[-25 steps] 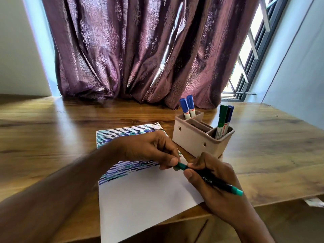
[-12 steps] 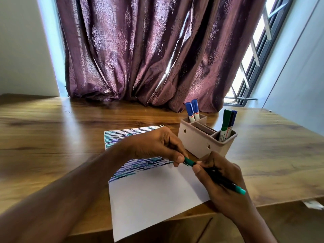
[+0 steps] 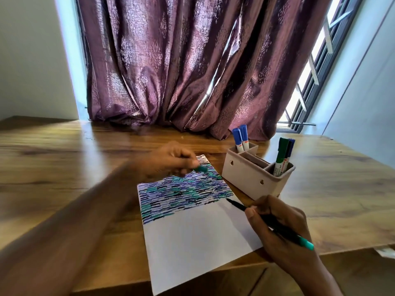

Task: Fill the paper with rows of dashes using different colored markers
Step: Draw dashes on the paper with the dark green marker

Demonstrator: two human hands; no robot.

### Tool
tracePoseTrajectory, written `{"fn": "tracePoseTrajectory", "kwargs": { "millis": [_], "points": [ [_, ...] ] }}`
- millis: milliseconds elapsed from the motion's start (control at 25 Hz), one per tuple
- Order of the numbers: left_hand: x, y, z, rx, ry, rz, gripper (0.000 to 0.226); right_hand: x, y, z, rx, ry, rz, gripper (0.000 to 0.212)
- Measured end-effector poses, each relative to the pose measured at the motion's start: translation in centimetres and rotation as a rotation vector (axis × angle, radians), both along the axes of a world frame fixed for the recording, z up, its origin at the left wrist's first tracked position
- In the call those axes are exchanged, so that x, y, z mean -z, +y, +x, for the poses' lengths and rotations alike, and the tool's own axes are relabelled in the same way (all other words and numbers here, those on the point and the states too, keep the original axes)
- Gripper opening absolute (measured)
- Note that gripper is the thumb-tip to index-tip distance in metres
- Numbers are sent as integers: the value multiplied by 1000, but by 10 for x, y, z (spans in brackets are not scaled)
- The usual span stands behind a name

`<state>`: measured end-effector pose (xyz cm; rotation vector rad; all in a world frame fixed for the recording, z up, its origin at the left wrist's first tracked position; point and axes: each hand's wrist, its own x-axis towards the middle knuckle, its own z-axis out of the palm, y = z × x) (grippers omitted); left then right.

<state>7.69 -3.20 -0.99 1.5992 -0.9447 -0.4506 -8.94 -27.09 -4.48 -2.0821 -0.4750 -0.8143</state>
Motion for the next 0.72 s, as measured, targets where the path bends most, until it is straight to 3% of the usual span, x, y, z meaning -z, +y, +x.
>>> {"fn": "tracePoseTrajectory", "kwargs": {
  "millis": [80,240,360,480,560,720],
  "points": [
    [0,13,6,-117,0,-40,21,-2,-1,1,4,74,20,12],
    [5,-20,-5,-211,-359,316,15,-7,-1,1,21,275,136,15],
    [14,-36,-12,-260,-550,518,32,-9,0,1,66,342,183,12],
    [18,-39,-12,-240,-566,530,49,-18,2,9,87,364,73,24],
    [18,-39,-11,-240,-546,536,48,-25,7,22,101,319,-62,16],
    [21,-38,-11,-216,-485,523,46,-11,13,45,146,338,-1,11]
  ]
}}
